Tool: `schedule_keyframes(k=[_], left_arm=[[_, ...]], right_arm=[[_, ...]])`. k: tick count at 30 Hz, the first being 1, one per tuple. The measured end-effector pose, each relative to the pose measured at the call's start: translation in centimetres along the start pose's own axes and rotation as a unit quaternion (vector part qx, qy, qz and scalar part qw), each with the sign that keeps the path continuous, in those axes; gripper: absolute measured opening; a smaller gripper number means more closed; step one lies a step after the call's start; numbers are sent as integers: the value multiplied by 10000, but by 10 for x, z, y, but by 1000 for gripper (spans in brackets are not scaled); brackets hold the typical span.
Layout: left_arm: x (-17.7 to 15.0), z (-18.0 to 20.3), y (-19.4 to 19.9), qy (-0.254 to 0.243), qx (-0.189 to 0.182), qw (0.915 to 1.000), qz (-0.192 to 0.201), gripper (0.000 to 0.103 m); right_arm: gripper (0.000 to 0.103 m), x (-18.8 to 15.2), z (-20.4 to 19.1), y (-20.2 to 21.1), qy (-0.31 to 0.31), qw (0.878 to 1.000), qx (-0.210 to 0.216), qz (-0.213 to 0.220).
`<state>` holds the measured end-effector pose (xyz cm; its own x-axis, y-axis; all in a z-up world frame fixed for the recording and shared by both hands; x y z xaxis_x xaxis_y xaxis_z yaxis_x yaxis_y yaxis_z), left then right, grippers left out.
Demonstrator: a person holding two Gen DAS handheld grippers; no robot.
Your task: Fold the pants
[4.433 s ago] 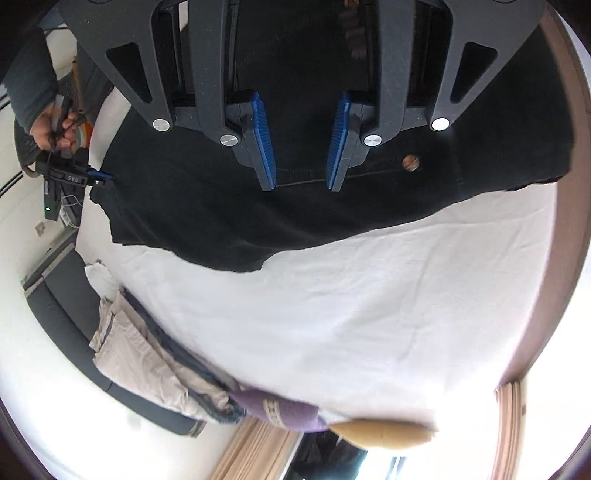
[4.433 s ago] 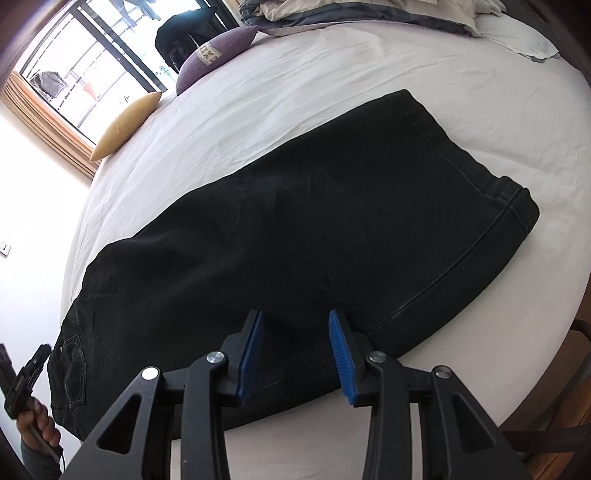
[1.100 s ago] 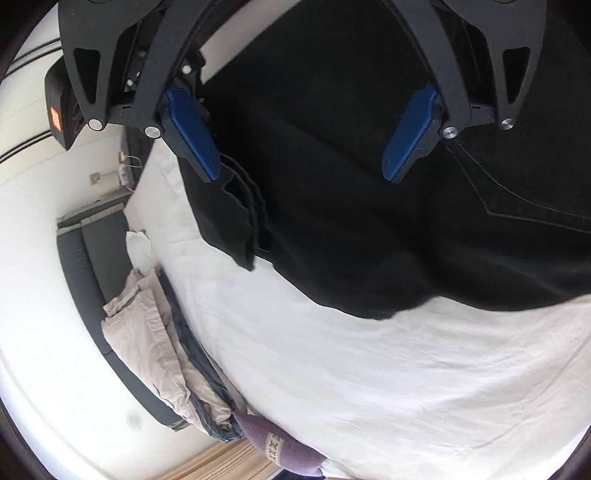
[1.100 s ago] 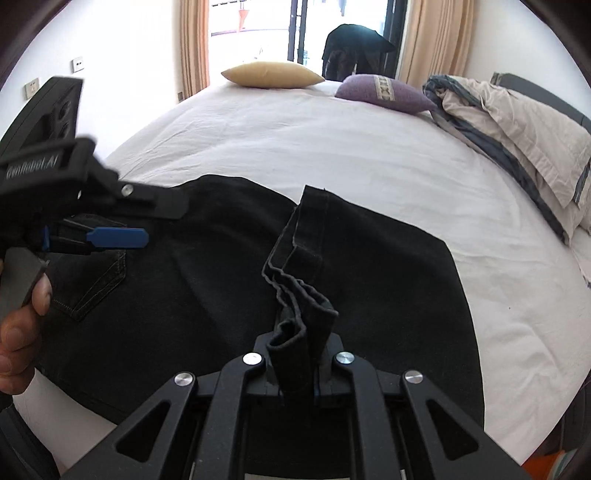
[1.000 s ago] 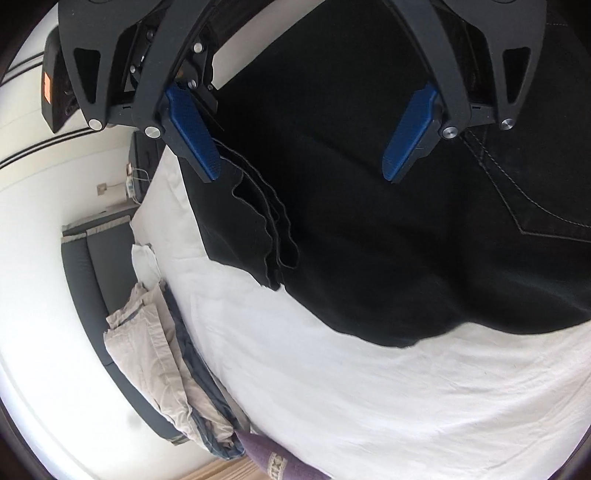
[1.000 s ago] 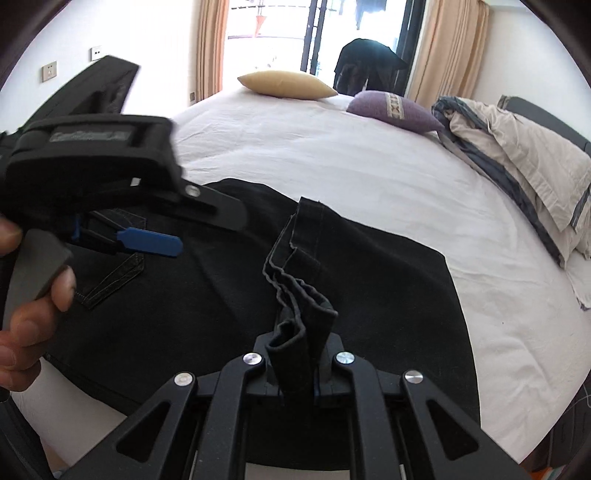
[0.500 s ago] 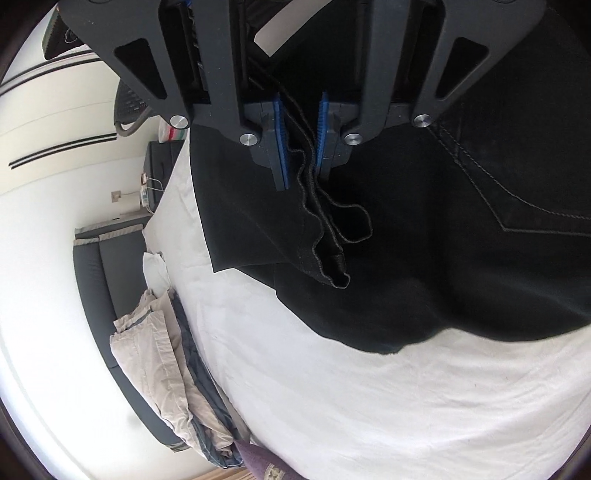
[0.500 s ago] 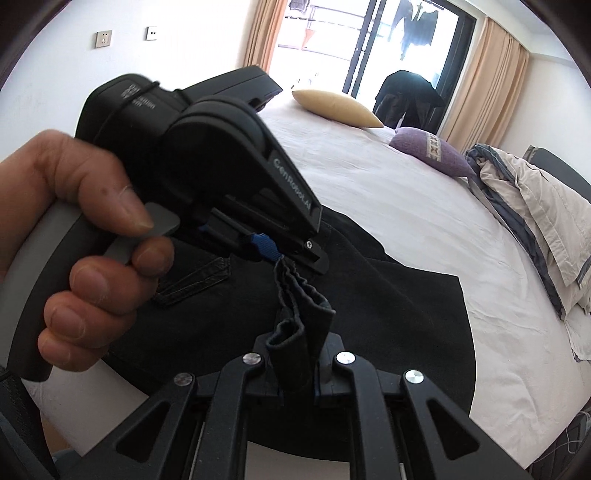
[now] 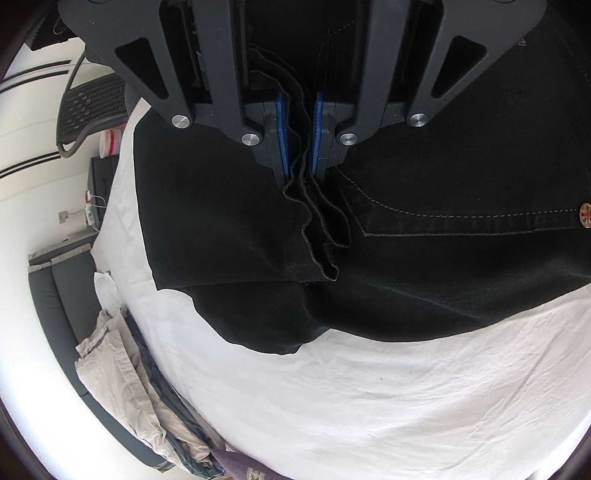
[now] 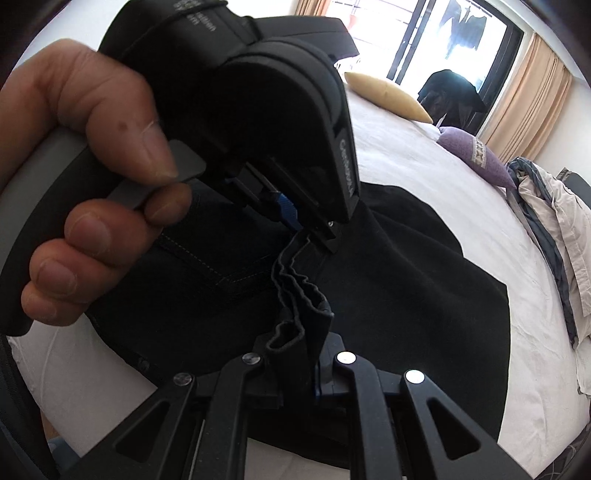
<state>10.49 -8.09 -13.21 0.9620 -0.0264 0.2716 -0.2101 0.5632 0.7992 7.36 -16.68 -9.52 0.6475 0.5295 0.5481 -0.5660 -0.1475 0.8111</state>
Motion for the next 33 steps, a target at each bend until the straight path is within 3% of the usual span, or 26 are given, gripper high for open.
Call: schedule_keyframes(k=[3, 4, 5, 7, 8, 9, 12, 15, 16, 18, 20, 22, 24, 26, 28, 30, 33], left_arm=[[-1, 7, 0, -124, 83, 9999, 7, 14], [0, 5, 6, -187, 215, 9996, 64, 15], [2, 5, 13, -248, 405, 9987, 163, 19], [8, -3, 31, -298, 735, 9963, 337, 38], [12, -8, 41, -267, 839, 9951, 449, 65], [17, -12, 54, -254, 962, 9930, 631, 71], [28, 2, 80, -450, 1027, 9885, 1017, 71], [28, 39, 79, -707, 490, 9888, 1220, 71], [26, 54, 70, -798, 351, 9895, 1153, 71], [13, 82, 42, -1072, 182, 9899, 905, 71], [0, 98, 10, -1195, 183, 9904, 670, 71], [-16, 96, -16, -1139, 203, 9925, 391, 71], [-31, 93, -32, -1172, 355, 9922, 226, 70], [-40, 89, -35, -1380, 441, 9890, 291, 69], [-48, 88, -32, -1527, 433, 9868, 330, 69], [-52, 84, -28, -1503, 306, 9873, 411, 70], [-58, 77, -22, -1432, 184, 9880, 545, 70]], right_arm=[[20, -6, -1, -1, -138, 9997, 155, -107], [26, -6, -2, 2, -247, 9992, 284, -102], [40, -7, -2, 5, -383, 9982, 443, -115], [61, -10, 1, 14, -696, 9939, 849, -111], [62, -11, 3, 22, -857, 9899, 1125, -101], [62, -11, 6, 32, -1017, 9844, 1435, -58], [62, -6, 50, 62, -1720, 9619, 2087, 408], [62, -8, 128, 60, -2561, 9321, 2498, 566], [61, -9, 154, 55, -2841, 9193, 2650, 634], [60, -6, 196, 38, -3429, 8766, 3310, 662], [55, -5, 231, 17, -3855, 8521, 3466, 721], [55, 0, 237, -6, -4023, 8219, 3979, 654], [55, -9, 236, -37, -4082, 8277, 3842, 265], [49, -24, 227, -63, -4217, 8152, 3970, -56], [40, -36, 225, -58, -4366, 8045, 4024, 126], [42, -48, 214, -43, -4419, 7969, 4116, 156], [47, -68, 186, -20, -4126, 8076, 4214, -8]])
Point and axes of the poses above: each gripper's, at about its wrist camera, not at the fingertips, and y roughly against the way its jaws point, z to its right, x to its top, the point moved 9 cm from there along -y, roughly the way its jaws point, and after that the axes turned 1 degree about x, right-handed, at the moved point
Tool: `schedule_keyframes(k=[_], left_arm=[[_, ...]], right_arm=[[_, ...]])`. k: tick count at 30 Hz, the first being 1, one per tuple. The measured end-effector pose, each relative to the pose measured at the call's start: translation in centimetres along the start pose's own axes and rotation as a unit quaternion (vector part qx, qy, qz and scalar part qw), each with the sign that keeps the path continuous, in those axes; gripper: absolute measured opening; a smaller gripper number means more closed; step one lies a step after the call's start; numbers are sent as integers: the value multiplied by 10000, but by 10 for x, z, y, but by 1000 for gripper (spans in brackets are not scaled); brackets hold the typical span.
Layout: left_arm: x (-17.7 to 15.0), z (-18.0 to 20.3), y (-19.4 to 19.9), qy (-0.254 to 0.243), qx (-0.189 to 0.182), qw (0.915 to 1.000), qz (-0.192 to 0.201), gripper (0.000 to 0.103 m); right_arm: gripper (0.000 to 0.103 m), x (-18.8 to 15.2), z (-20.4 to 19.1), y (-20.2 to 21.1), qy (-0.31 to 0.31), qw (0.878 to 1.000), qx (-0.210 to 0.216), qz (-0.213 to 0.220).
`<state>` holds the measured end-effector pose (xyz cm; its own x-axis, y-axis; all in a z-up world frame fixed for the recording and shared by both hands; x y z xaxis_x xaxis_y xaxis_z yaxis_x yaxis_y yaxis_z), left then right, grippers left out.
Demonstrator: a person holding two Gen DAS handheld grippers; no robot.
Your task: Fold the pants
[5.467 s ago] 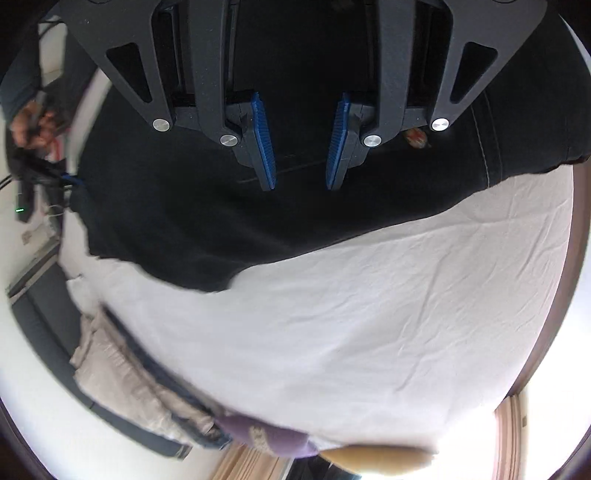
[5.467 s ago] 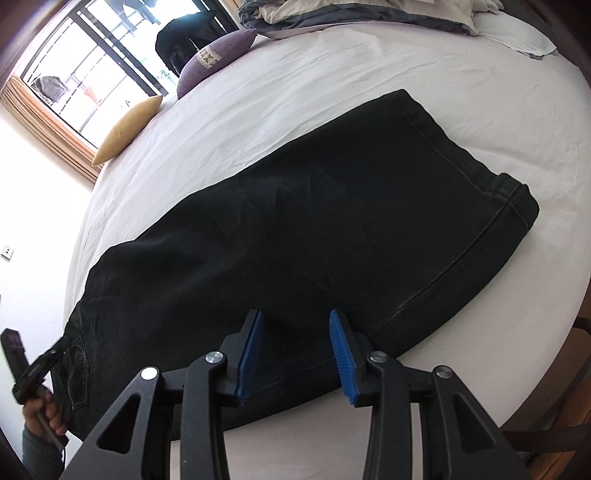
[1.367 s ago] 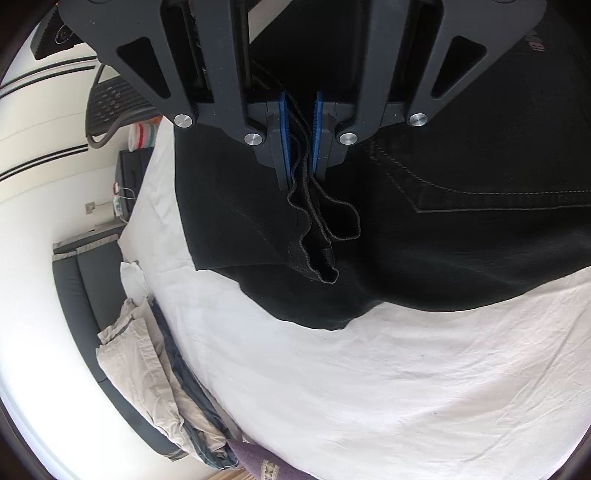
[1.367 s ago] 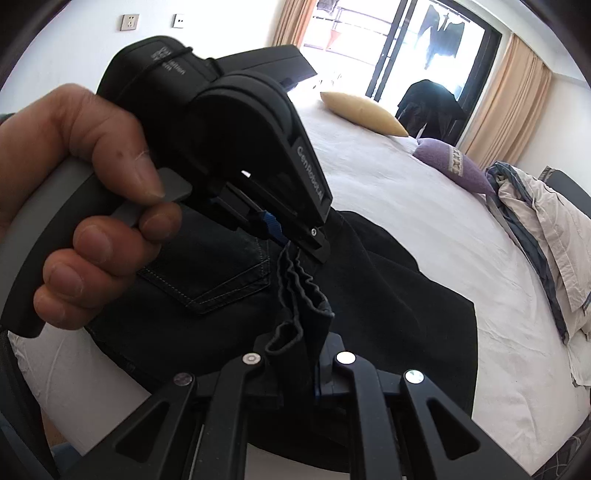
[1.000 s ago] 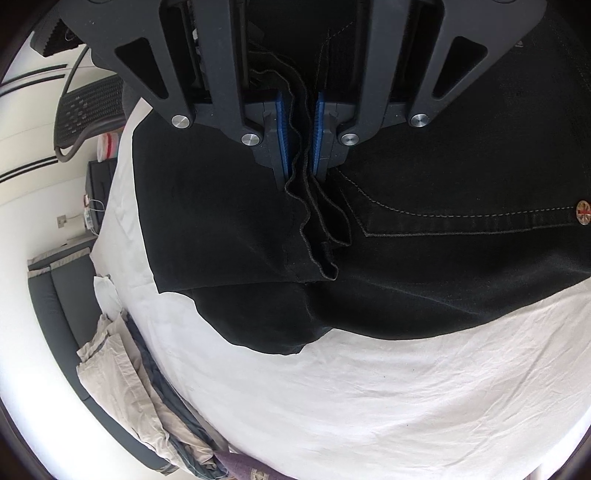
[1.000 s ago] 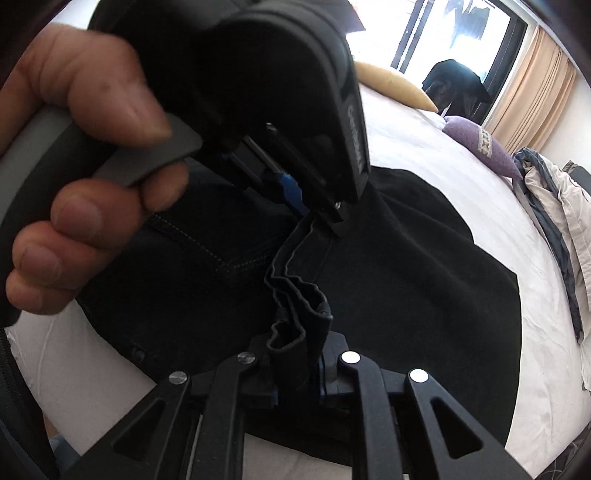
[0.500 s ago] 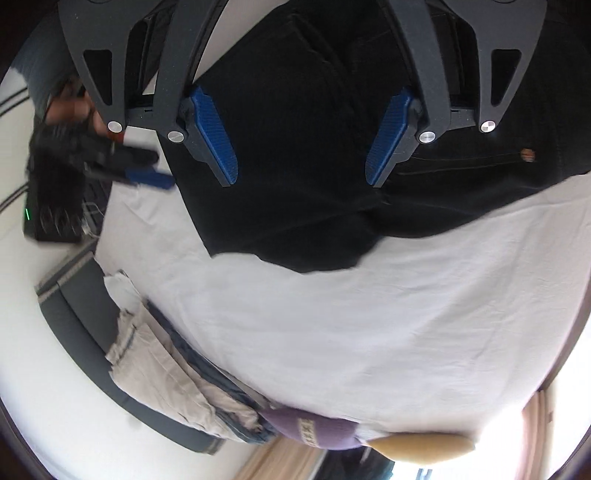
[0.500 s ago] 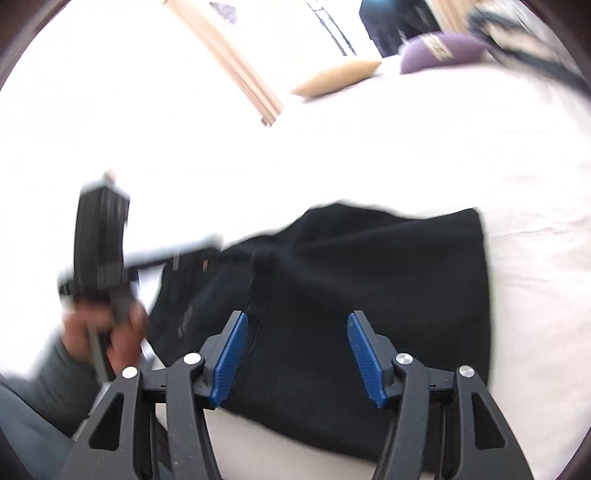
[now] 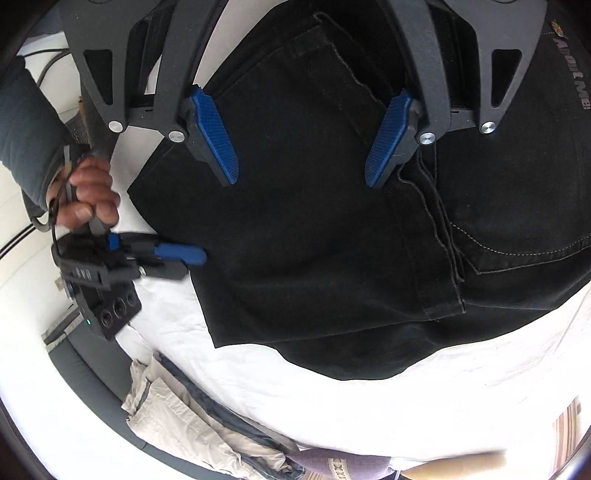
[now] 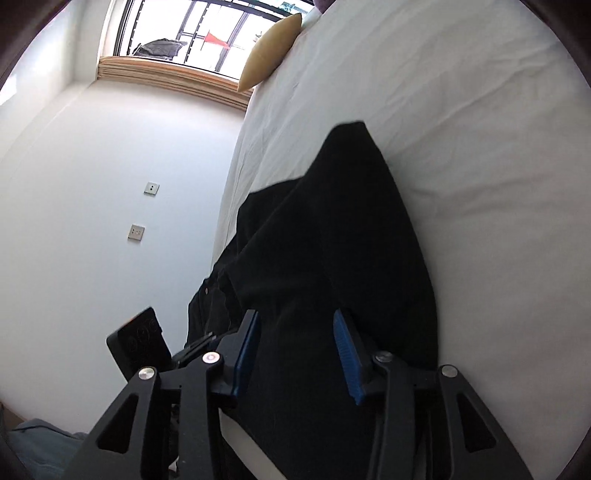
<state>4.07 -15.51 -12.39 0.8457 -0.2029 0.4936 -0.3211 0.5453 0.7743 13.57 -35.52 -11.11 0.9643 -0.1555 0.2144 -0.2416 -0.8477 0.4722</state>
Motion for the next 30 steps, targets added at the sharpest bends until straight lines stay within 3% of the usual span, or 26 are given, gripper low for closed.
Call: schedule_keyframes(k=[2, 5, 8, 11, 15, 18, 22, 24, 26, 28, 30], left_arm=[[-4, 1, 3, 23, -22, 10000, 64, 70], [-10, -1, 10, 18, -3, 9999, 120, 70], [-23, 1, 28, 86, -20, 9998, 167, 71], [-45, -9, 52, 284, -25, 9994, 180, 71], [-73, -43, 112, 933, 162, 9928, 735, 71], [-96, -92, 172, 1690, 685, 9730, 1414, 79], [-135, -160, 235, 2977, 1277, 9183, 2276, 88], [-148, -182, 241, 3505, 1203, 8979, 2376, 92], [-160, -193, 233, 3963, 863, 8834, 2345, 92], [-172, -200, 219, 4340, 549, 8739, 2119, 92], [-169, -198, 201, 4457, 331, 8717, 2010, 92]], right_arm=[[54, -28, -4, 3, 26, 9999, -9, -132], [54, -46, -8, 13, -124, 9999, 20, -60], [54, -66, -22, 14, -8, 9997, -209, -88], [55, -71, -52, 8, 282, 9994, -220, 26], [55, -52, -91, -7, 664, 9975, -1, 225], [55, -33, -113, -28, 712, 9967, 191, 347], [55, -17, -122, -57, 464, 9969, 404, 485], [55, -15, -125, -73, 216, 9965, 577, 567], [55, -19, -126, -87, 67, 9963, 682, 518], [56, -22, -127, -100, -15, 9964, 702, 467], [56, -24, -127, -105, -98, 9957, 814, 439]])
Point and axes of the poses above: each gripper's, at about its wrist camera, not at the fingertips, and y roughly against the way its jaws point, z to its right, x to its top, the point moved 9 cm from there along -y, roughly the way its jaws point, and after that the axes turned 1 degree about x, right-handed, at the moved point
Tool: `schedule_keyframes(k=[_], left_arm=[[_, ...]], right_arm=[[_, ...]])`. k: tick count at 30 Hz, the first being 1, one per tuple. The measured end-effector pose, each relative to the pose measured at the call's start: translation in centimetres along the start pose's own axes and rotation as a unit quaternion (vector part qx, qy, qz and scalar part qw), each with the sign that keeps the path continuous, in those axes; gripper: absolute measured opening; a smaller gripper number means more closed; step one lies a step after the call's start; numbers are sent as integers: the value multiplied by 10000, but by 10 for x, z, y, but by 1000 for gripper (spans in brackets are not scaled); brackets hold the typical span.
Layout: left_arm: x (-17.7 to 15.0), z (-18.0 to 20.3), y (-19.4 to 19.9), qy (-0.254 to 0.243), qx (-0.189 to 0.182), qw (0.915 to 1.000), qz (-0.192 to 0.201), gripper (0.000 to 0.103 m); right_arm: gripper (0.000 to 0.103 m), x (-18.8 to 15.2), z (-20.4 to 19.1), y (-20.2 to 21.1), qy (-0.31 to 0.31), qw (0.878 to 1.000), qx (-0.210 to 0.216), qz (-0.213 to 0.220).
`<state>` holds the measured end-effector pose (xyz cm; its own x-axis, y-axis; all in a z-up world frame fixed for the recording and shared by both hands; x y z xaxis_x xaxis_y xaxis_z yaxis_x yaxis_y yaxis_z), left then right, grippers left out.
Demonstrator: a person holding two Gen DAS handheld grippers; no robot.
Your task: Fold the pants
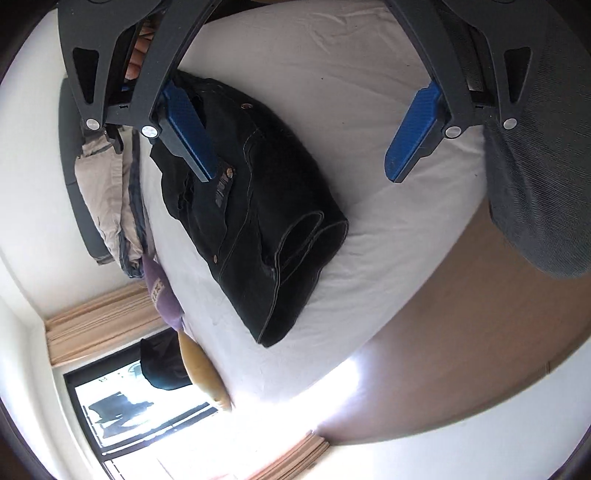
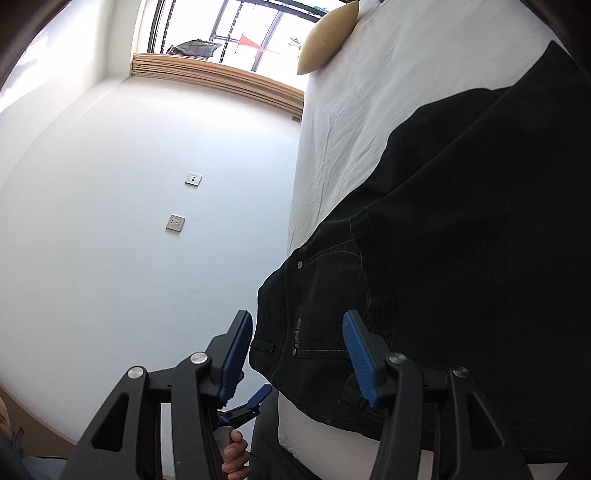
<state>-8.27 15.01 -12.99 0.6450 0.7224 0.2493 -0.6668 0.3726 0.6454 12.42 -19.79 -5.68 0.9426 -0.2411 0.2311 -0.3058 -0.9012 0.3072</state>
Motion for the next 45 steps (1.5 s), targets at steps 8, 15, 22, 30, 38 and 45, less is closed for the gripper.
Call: schedule_keyframes(k=[8, 15, 22, 30, 38, 45], left_arm=[[21, -10, -39, 450, -380, 9981, 156, 91], [29, 2, -63, 581, -375, 9974, 205, 40], [32, 7, -66, 357, -201, 9991, 148, 20], [33, 68, -35, -1137, 520, 9906, 556, 14], [30, 109, -21, -1669, 791, 9807, 635, 14], [28, 147, -19, -2072, 972, 9712, 667, 14]], right_arm=[[56, 2, 20, -2, -387, 9991, 56, -137], [55, -20, 47, -18, -432, 9971, -392, -481], [48, -24, 58, -21, -469, 9942, -752, -601], [49, -25, 59, -21, -403, 9932, -945, -551], [54, -22, 50, -26, -325, 9929, -1001, -553], [62, -11, 35, -17, -112, 9941, -947, -517]])
Point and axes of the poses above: each gripper's, at about its wrist camera, not at the fingertips, and y roughly against the way its jaws point, z to its right, x to its top, the point moved 9 cm from there along -y, roughly the way its jaws point, and after that the axes turned 1 degree about x, right-handed, at the moved point
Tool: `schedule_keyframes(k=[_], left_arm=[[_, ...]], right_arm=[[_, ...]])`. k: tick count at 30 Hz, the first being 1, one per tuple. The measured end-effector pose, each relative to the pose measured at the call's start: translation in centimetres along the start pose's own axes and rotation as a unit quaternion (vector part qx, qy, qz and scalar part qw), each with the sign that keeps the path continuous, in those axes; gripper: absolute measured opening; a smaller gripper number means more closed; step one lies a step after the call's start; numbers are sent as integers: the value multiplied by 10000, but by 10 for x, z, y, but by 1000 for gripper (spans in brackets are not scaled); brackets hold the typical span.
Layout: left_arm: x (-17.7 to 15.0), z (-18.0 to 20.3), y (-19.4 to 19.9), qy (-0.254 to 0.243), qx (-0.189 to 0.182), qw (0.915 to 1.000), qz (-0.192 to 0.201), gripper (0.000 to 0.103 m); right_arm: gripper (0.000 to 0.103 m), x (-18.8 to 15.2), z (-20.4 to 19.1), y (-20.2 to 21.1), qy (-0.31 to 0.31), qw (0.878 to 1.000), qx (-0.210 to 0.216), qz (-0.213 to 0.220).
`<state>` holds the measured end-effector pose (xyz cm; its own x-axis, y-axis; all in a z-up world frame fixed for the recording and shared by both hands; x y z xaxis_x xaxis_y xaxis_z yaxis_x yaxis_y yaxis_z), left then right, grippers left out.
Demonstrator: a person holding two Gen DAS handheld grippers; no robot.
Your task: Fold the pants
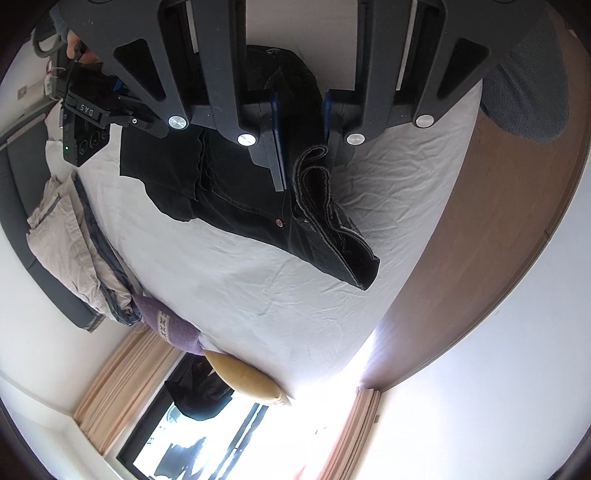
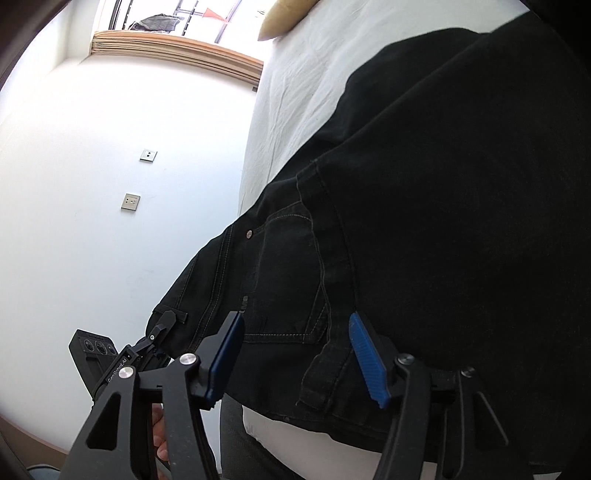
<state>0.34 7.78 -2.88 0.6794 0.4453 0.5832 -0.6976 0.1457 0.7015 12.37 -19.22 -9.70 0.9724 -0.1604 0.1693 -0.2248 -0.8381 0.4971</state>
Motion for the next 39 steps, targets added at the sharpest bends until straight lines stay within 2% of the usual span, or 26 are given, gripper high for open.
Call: schedule_keyframes(k=[3, 6, 10, 13, 15, 19, 23, 26, 29, 31, 34, 37, 39], left_arm=[[8, 20, 6, -194, 4, 9998, 30, 14], [19, 51, 11, -467, -23, 9989, 80, 14], [30, 117, 11, -1018, -211, 9945, 155, 14], [20, 179, -2, -1543, -432, 9870, 108, 14], [0, 214, -19, -1758, -673, 9820, -143, 14], [-65, 269, -50, -2542, -841, 9622, -495, 14], [-130, 297, -72, -3160, -932, 9391, -978, 13], [-159, 324, -67, -3704, -1070, 9176, -969, 12], [-180, 345, -60, -4029, -1204, 9026, -921, 12], [-187, 350, -57, -4093, -1209, 9002, -867, 12], [-189, 351, -57, -4047, -1185, 9030, -829, 11], [-191, 351, -54, -4029, -1206, 9039, -785, 11], [-190, 350, -52, -4037, -1230, 9034, -756, 11]], right_arm=[[62, 7, 11, 8, -91, 9999, -116, 24], [62, 17, 21, 18, -168, 9998, -36, 136], [62, 34, 31, 44, -219, 9992, 127, 304], [68, 53, 33, 78, -161, 9981, 234, 544], [73, 67, 37, 104, -133, 9968, 317, 725], [80, 80, 63, 150, -239, 9951, 330, 906], [81, 70, 85, 163, -238, 9973, 110, 690], [82, 60, 85, 157, -67, 9991, 202, 375], [82, 55, 86, 147, 114, 9999, 101, 69], [82, 53, 92, 137, 70, 9998, 26, -171], [82, 46, 101, 126, -34, 9989, -37, -475], [82, 38, 98, 119, -92, 9981, 139, -586], [76, 38, 101, 116, -135, 9979, 171, -605]])
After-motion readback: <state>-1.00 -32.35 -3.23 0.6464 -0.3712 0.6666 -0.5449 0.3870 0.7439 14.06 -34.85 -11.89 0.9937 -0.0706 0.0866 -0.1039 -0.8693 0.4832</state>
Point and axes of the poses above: each gripper's, at about its wrist camera, not at the fingertips, and y roughly against the way its jaws point, z to its right, x to its top, the point moved 9 cm from there along -y, roughly the way its jaws point, and after that the axes turned 1 degree about x, right-handed, at the moved point
